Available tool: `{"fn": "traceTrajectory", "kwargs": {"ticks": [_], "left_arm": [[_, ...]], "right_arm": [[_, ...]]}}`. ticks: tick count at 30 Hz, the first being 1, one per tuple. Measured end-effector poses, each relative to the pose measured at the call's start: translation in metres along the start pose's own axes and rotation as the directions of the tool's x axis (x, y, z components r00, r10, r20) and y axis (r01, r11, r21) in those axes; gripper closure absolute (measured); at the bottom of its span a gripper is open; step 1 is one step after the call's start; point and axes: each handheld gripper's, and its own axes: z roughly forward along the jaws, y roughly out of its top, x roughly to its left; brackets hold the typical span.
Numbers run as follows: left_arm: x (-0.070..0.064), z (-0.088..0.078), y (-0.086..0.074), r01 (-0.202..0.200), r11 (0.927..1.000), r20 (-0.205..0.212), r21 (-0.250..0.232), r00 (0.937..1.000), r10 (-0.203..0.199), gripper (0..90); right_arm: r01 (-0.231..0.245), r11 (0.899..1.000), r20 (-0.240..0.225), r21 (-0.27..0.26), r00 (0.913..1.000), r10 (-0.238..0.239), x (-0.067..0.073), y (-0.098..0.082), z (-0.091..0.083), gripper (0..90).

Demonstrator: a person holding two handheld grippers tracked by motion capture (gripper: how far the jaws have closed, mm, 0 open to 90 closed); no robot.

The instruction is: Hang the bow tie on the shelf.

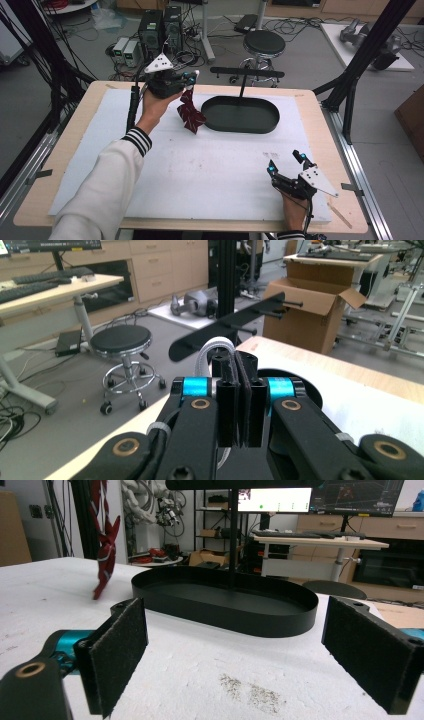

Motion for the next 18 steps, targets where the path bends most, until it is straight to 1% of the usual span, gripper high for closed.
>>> {"fn": "traceTrajectory", "kwargs": {"ticks": [1, 2, 3, 4, 5, 8, 9, 12, 13, 14, 15, 18], "left_arm": [[0.0, 0.003, 0.003, 0.008, 0.9999, 0.004, -0.014, 1.0, -0.008, 87.4], [0.0, 0.003, 0.003, 0.008, 0.9999, 0.004, -0.014, 1.0, -0.008, 87.4], [0.0, 0.007, 0.005, 0.012, 0.9996, 0.006, -0.026, 0.9999, -0.012, 87.4], [0.0, 0.007, 0.005, 0.012, 0.9996, 0.006, -0.026, 0.9999, -0.012, 87.4], [0.001, 0.01, 0.007, 0.019, 0.9991, 0.01, -0.038, 0.9998, -0.019, 87.4], [0.0, 0.012, 0.008, 0.025, 0.9986, 0.008, -0.046, 0.9997, -0.025, 87.4], [0.0, 0.016, 0.009, 0.056, 0.9958, 0.028, -0.072, 0.9982, -0.054, 87.5], [-0.002, 0.02, 0.011, 0.049, 0.9957, 0.033, -0.079, 0.9984, -0.046, 87.5], [-0.002, 0.025, 0.012, 0.037, 0.9966, 0.028, -0.074, 0.999, -0.036, 87.5], [-0.002, 0.025, 0.012, 0.037, 0.9966, 0.028, -0.074, 0.999, -0.036, 87.5], [-0.002, 0.028, 0.013, 0.05, 0.9956, 0.036, -0.08, 0.9982, -0.047, 87.5], [-0.003, 0.033, 0.014, 0.043, 0.996, 0.034, -0.078, 0.9986, -0.04, 87.5]], "right_arm": [[-0.005, 1.0, 0.001, -0.001, 1.0, 0.005, 0.0, 0.0, 0.0, 10.2], [-0.005, 1.0, 0.001, -0.001, 1.0, 0.005, 0.0, 0.0, 0.0, 10.2], [-0.009, 1.0, 0.002, 0.0, 1.0, 0.009, 0.0, 0.0, 0.0, 10.2], [-0.006, 1.0, 0.002, 0.001, 1.0, 0.006, 0.0, 0.0, 0.0, 10.2], [-0.003, 1.0, 0.002, 0.0, 1.0, 0.003, 0.0, 0.0, 0.0, 10.2], [-0.005, 1.0, 0.002, 0.0, 1.0, 0.005, 0.0, 0.0, 0.0, 10.2], [-0.005, 1.0, 0.003, 0.0, 1.0, 0.005, 0.0, 0.0, 0.0, 10.2], [-0.005, 1.0, 0.002, 0.003, 1.0, 0.005, 0.0, 0.0, 0.0, 10.2], [-0.006, 1.0, 0.003, 0.005, 1.0, 0.006, 0.0, 0.0, 0.001, 10.2], [-0.007, 1.0, 0.002, 0.005, 1.0, 0.007, 0.0, 0.0, 0.0, 10.2], [-0.004, 1.0, 0.002, 0.003, 1.0, 0.004, 0.0, 0.0, 0.001, 10.2], [-0.006, 1.0, 0.001, 0.003, 1.0, 0.006, 0.0, 0.0, 0.001, 10.2]]}}
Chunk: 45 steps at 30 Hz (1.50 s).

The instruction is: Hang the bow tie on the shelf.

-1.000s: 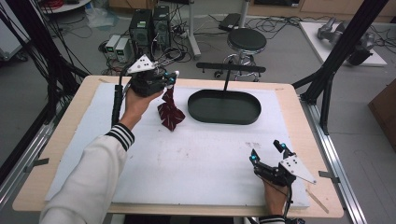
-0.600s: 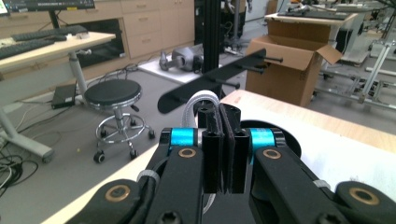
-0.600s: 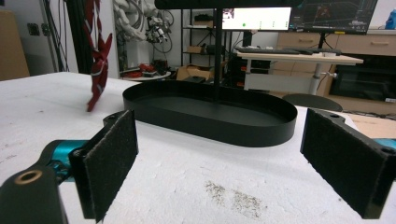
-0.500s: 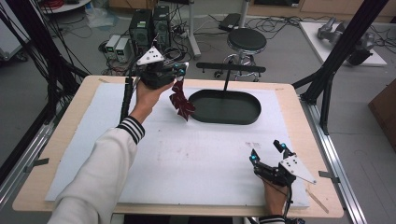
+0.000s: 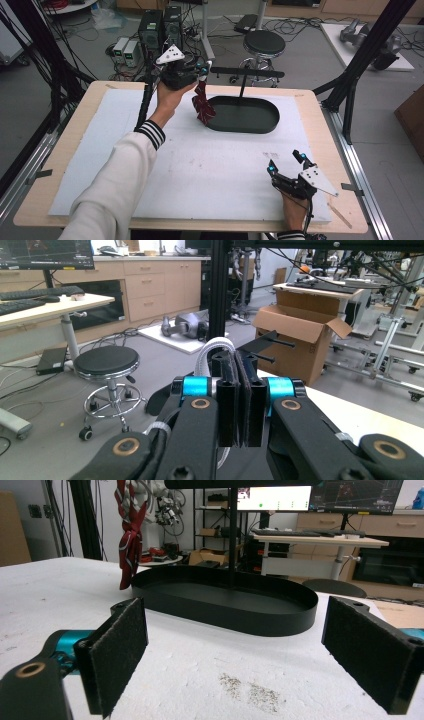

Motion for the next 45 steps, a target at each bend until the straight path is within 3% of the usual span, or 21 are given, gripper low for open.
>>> {"fn": "traceTrajectory", "kwargs": {"ticks": [8, 9, 13, 25, 37, 45], "left_arm": [[0.0, 0.014, 0.01, -0.005, 0.9999, -0.006, -0.013, 1.0, 0.005, 87.5], [0.001, 0.016, 0.011, 0.012, 0.9995, -0.006, -0.03, 0.9999, -0.012, 87.5], [0.001, 0.02, 0.011, 0.005, 0.9999, -0.004, -0.01, 1.0, -0.005, 87.5], [-0.005, 0.031, 0.012, 0.025, 0.9993, 0.038, -0.027, 0.999, -0.024, 87.5], [-0.006, 0.048, 0.005, 0.038, 0.9993, 0.067, 0.002, 0.997, -0.038, 87.5], [0.004, 0.051, -0.001, 0.056, 0.9983, 0.039, 0.013, 0.9977, -0.056, 87.4]], "right_arm": [[-0.005, 1.0, 0.0, 0.002, 1.0, 0.005, 0.0, 0.0, 0.0, 10.2], [-0.006, 1.0, 0.0, 0.002, 1.0, 0.006, 0.0, 0.0, 0.0, 10.2], [-0.004, 1.0, -0.001, -0.001, 1.0, 0.004, 0.0, 0.0, 0.0, 10.2], [-0.006, 1.0, -0.003, -0.001, 1.0, 0.006, -0.001, 0.0, 0.0, 10.2], [-0.011, 1.0, -0.001, -0.002, 0.9999, 0.011, -0.001, 0.0, -0.001, 10.2], [-0.013, 1.0, -0.003, -0.003, 0.9999, 0.013, -0.001, 0.0, -0.001, 10.2]]}}
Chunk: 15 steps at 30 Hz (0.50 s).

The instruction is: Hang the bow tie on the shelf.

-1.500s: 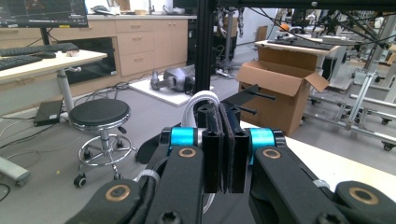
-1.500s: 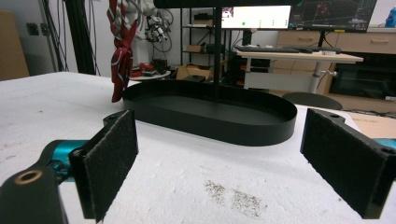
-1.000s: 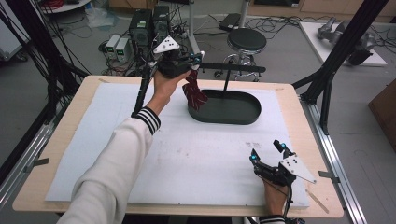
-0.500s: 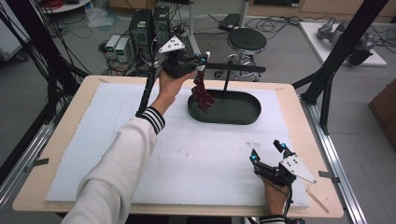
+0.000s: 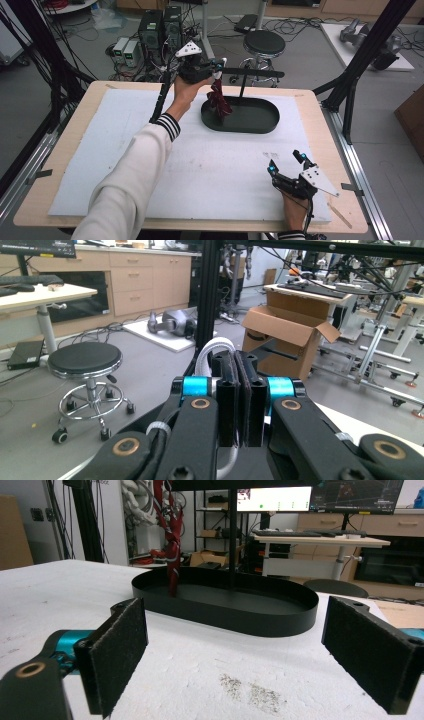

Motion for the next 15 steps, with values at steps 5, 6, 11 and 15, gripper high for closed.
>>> {"fn": "traceTrajectory", "kwargs": {"ticks": [5, 6, 11, 15], "left_arm": [[0.006, -0.002, 0.001, 0.001, 1.0, -0.015, 0.0, 0.9999, -0.001, 87.4], [0.007, -0.003, 0.001, -0.004, 1.0, -0.024, 0.006, 0.9997, 0.004, 87.4], [0.009, -0.001, -0.002, -0.002, 0.9999, -0.035, 0.016, 0.9994, 0.003, 87.4], [0.014, 0.002, -0.008, 0.001, 0.9984, -0.059, 0.057, 0.9982, 0.002, 87.4]], "right_arm": [[0.001, 1.0, 0.0, 0.0, 1.0, -0.001, 0.0, 0.0, 0.0, 10.2], [0.0, 1.0, 0.0, 0.0, 1.0, 0.0, 0.0, 0.0, 0.0, 10.2], [0.002, 1.0, 0.002, 0.0, 1.0, -0.002, 0.0, 0.0, 0.0, 10.2], [-0.001, 1.0, 0.001, 0.001, 1.0, 0.001, 0.0, 0.0, 0.0, 10.2]]}}
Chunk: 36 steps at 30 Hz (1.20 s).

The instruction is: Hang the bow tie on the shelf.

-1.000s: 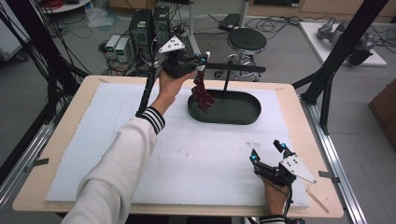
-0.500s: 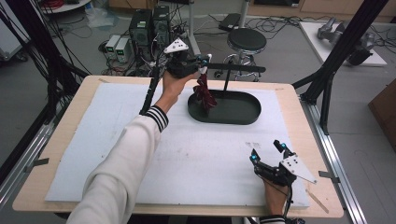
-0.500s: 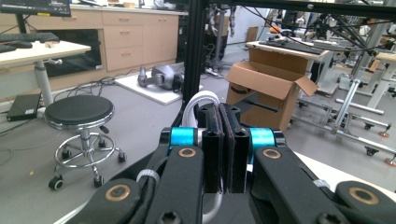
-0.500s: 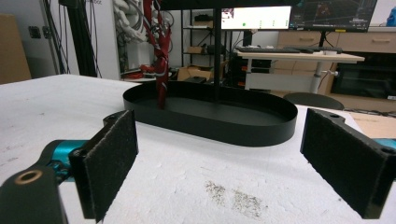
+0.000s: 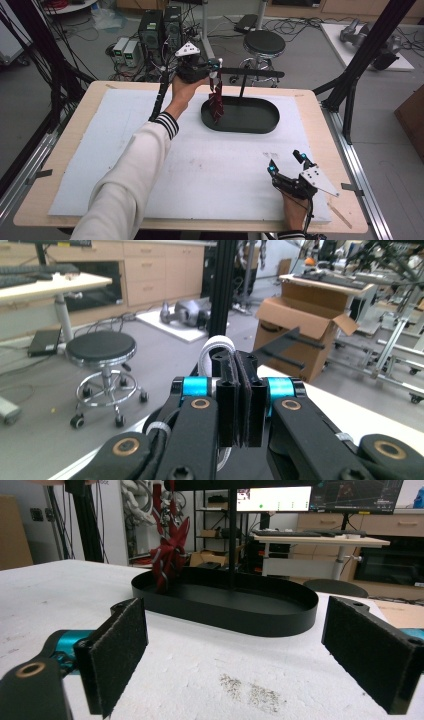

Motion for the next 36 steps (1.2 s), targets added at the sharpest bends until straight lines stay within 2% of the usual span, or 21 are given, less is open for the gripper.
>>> {"fn": "traceTrajectory", "kwargs": {"ticks": [6, 17, 21, 25, 32, 36], "left_arm": [[0.001, 0.004, -0.009, 0.005, 0.9992, -0.013, 0.039, 0.9999, -0.005, 87.3], [0.009, -0.003, -0.017, 0.023, 0.9955, -0.054, 0.092, 0.9984, -0.018, 86.3], [0.011, -0.007, -0.023, 0.027, 0.9924, -0.069, 0.12, 0.9975, -0.019, 83.2], [0.014, -0.012, -0.028, 0.042, 0.9917, -0.07, 0.122, 0.997, -0.034, 79.5], [0.019, -0.02, -0.031, 0.06, 0.9899, -0.079, 0.129, 0.9956, -0.05, 62.4], [0.022, -0.024, -0.031, 0.048, 0.9917, -0.094, 0.119, 0.9949, -0.037, 44.6]], "right_arm": [[0.0, 1.0, 0.0, 0.0, 1.0, 0.0, 0.0, 0.0, 0.0, 10.2], [0.004, 1.0, 0.001, -0.004, 1.0, -0.004, 0.0, 0.0, 0.0, 10.2], [-0.001, 1.0, 0.001, -0.004, 1.0, 0.001, 0.0, 0.0, -0.001, 10.2], [-0.002, 1.0, -0.002, -0.007, 1.0, 0.002, -0.001, 0.0, 0.0, 10.2], [-0.006, 1.0, -0.004, -0.014, 1.0, 0.006, -0.002, 0.0, -0.001, 10.2], [-0.008, 1.0, -0.006, -0.014, 1.0, 0.007, -0.002, 0.0, -0.001, 10.2]]}}
